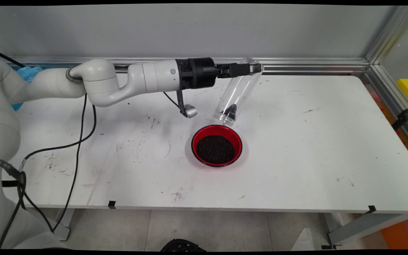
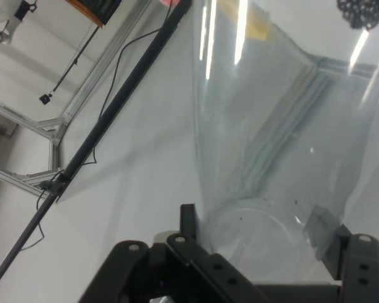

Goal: Pour the black seasoning powder in the red bowl

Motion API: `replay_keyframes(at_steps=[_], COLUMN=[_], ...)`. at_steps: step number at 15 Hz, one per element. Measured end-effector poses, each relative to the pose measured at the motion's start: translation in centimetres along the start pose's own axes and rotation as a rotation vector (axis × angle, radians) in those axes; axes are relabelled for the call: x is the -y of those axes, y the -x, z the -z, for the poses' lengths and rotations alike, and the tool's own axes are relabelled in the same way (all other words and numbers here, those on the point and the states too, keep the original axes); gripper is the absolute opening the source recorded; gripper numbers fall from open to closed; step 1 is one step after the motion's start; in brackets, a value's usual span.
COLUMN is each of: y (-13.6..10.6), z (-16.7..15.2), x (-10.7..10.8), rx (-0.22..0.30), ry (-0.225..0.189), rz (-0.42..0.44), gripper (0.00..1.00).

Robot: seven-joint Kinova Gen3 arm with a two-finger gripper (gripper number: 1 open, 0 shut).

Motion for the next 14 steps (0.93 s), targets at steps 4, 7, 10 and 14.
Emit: replay_keyframes(at_steps=[4,7,10,14], y=[0.04,0.09,0.21,0.32], z=[0.07,0.12,0.14,0.19], x=[0.12,0.20,0.19,0.12], rx=[0.000,0.000,0.001,0.002], ry=[-0.008,-0.015,-0.020,-0.025], rz=[0.000,-0.001,-0.003,-0.003], gripper=[0.00,0.00,0.00,0.00])
